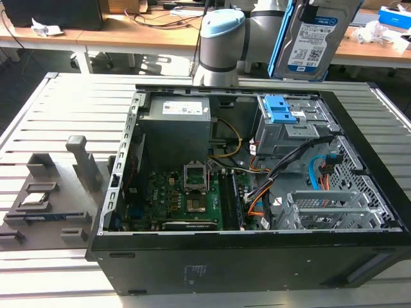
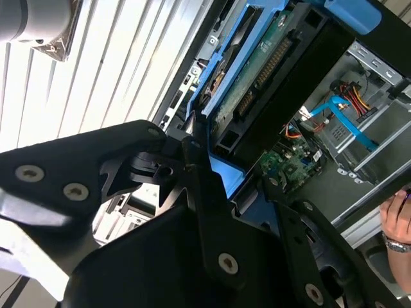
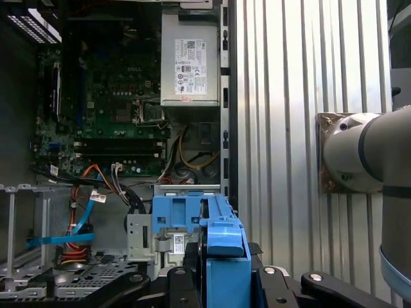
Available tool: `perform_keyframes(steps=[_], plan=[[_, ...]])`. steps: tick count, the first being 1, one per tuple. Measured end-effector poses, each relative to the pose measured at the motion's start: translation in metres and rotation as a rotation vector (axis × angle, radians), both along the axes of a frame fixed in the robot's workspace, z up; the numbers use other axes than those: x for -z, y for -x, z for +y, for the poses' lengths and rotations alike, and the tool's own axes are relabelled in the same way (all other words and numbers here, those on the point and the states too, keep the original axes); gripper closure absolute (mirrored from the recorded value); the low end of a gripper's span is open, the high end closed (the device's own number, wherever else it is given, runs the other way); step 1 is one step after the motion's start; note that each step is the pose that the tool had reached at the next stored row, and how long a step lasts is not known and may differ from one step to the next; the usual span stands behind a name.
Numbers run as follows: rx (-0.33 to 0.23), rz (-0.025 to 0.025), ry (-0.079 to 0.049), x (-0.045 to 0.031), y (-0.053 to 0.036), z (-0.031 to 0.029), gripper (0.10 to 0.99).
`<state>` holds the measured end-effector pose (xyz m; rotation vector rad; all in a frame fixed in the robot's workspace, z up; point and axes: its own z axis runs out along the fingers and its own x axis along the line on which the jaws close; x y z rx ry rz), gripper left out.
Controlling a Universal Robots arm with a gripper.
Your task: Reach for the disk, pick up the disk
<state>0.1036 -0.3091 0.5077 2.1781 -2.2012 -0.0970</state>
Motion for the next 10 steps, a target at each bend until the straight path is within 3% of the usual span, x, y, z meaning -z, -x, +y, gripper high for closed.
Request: perform_keyframes(steps=[10], plan=[[0.000,0.0000,0.000,0.0008,0.0000,-0.0268,0.722]])
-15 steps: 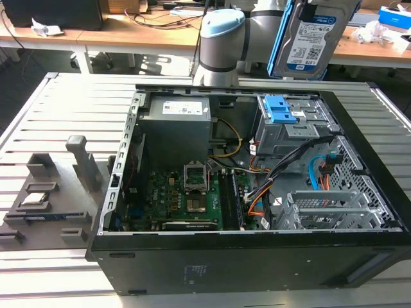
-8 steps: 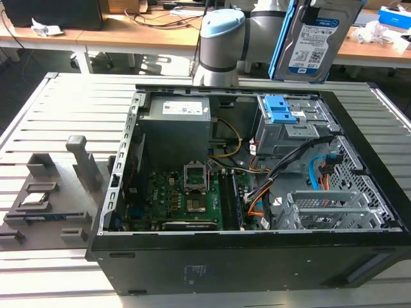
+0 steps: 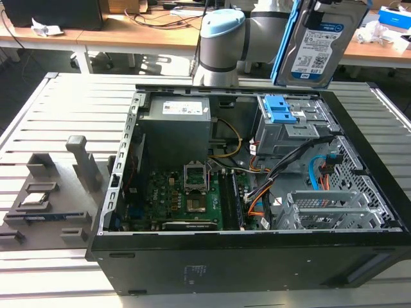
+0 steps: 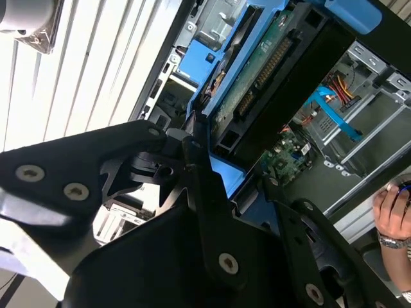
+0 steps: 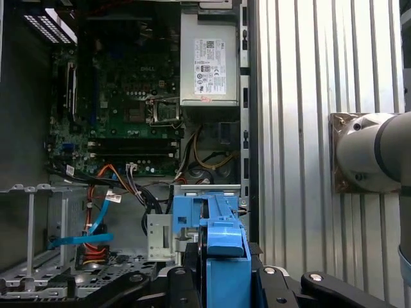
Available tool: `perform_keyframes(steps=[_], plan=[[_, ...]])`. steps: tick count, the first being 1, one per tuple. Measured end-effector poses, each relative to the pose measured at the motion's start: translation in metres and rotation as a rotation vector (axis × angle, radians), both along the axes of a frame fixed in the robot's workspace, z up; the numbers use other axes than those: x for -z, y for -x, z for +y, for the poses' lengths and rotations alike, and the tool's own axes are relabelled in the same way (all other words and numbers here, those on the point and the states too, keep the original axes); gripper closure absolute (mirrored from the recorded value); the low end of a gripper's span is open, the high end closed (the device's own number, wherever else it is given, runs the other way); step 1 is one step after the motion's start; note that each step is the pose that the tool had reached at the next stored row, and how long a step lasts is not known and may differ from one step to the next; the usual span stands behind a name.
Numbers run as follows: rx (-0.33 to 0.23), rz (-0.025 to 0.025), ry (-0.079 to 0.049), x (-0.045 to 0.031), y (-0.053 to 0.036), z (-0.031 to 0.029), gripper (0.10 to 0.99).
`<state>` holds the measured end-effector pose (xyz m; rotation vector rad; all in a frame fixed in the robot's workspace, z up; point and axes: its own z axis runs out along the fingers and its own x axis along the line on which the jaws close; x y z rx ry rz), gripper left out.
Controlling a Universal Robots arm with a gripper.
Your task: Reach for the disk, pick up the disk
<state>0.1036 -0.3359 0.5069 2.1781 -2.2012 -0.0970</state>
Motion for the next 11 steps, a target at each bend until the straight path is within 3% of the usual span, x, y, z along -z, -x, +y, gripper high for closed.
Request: perform_keyframes(steps=[7,11], plan=[[0.000,0.0000,0.000,0.0005,0.0000,-0.0196,0.722],[0.000,0.0000,0.000,0.0007,0.0000,-0.0276,0.722]])
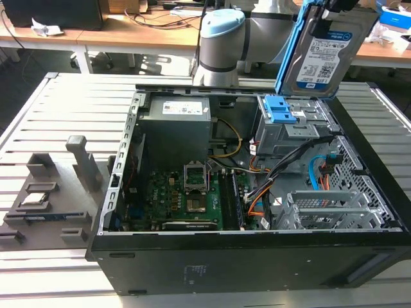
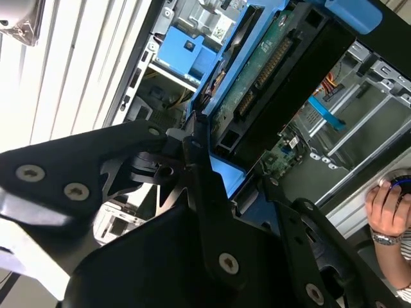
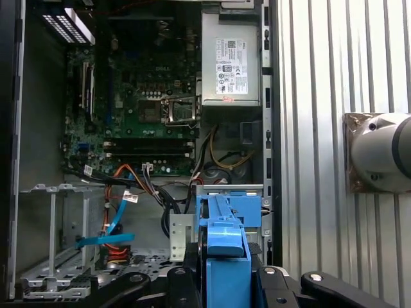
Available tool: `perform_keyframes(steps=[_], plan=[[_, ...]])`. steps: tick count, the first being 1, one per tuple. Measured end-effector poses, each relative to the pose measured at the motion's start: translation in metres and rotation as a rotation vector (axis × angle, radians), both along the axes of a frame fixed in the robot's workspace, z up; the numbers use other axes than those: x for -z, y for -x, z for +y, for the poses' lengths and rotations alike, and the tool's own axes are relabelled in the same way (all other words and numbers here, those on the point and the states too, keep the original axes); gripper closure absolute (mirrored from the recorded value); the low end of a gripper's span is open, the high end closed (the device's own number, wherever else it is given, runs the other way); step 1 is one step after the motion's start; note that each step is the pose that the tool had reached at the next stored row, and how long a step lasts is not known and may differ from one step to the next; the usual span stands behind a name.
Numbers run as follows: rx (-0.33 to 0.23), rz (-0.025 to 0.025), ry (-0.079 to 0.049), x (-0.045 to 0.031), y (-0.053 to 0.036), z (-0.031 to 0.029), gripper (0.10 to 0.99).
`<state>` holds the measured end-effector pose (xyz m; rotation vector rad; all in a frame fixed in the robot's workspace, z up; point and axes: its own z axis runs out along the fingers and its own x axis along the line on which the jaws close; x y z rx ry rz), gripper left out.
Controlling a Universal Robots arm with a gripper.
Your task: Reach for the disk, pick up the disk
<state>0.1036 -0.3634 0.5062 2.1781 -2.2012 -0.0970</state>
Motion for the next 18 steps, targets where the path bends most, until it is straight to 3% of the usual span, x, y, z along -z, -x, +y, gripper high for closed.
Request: perform_keyframes(steps=[3,18], plan=[[0.000,0.0000,0.000,0.0002,0.0000,-0.0116,0.722],[0.000,0.0000,0.000,0.0009,0.0000,-0.0498,0.722]])
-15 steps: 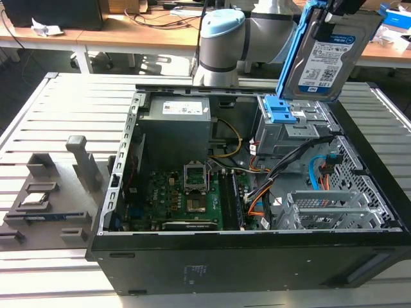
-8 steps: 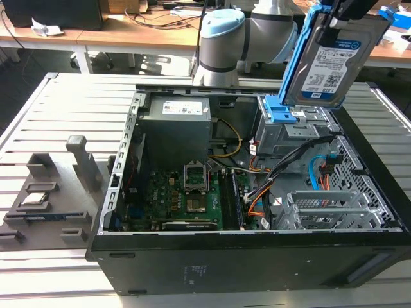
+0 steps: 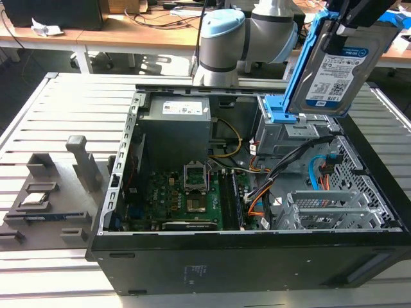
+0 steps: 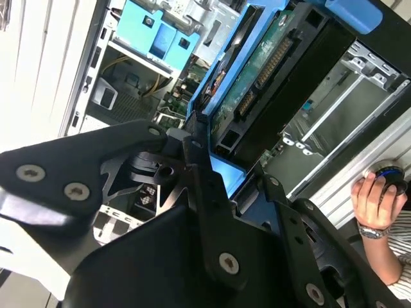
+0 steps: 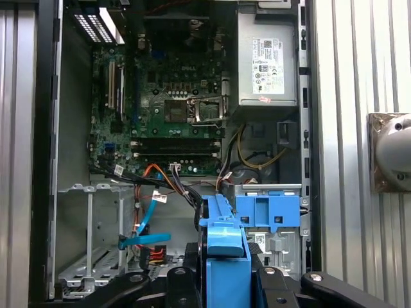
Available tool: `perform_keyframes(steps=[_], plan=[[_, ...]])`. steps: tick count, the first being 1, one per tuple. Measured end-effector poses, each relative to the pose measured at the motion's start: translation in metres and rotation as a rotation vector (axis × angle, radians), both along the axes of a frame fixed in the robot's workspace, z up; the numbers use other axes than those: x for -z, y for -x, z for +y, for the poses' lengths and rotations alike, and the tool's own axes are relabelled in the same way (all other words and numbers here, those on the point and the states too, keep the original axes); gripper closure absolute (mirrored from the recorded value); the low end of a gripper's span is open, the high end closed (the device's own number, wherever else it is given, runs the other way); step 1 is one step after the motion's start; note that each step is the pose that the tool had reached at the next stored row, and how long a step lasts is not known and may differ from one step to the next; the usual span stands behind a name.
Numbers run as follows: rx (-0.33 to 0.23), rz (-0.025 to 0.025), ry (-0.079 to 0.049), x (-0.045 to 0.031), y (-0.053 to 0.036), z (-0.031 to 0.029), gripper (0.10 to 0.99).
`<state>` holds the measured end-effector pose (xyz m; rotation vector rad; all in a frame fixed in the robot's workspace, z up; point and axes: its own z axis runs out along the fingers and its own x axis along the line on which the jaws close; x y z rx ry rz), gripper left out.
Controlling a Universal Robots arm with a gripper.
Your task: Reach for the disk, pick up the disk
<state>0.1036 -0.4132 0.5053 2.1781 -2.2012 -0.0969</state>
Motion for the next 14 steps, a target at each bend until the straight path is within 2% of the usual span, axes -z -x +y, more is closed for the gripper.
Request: perform_keyframes(steps=[14], plan=[[0.000,0.0000,0.000,0.0005,0.0000,-0.0236,0.722]])
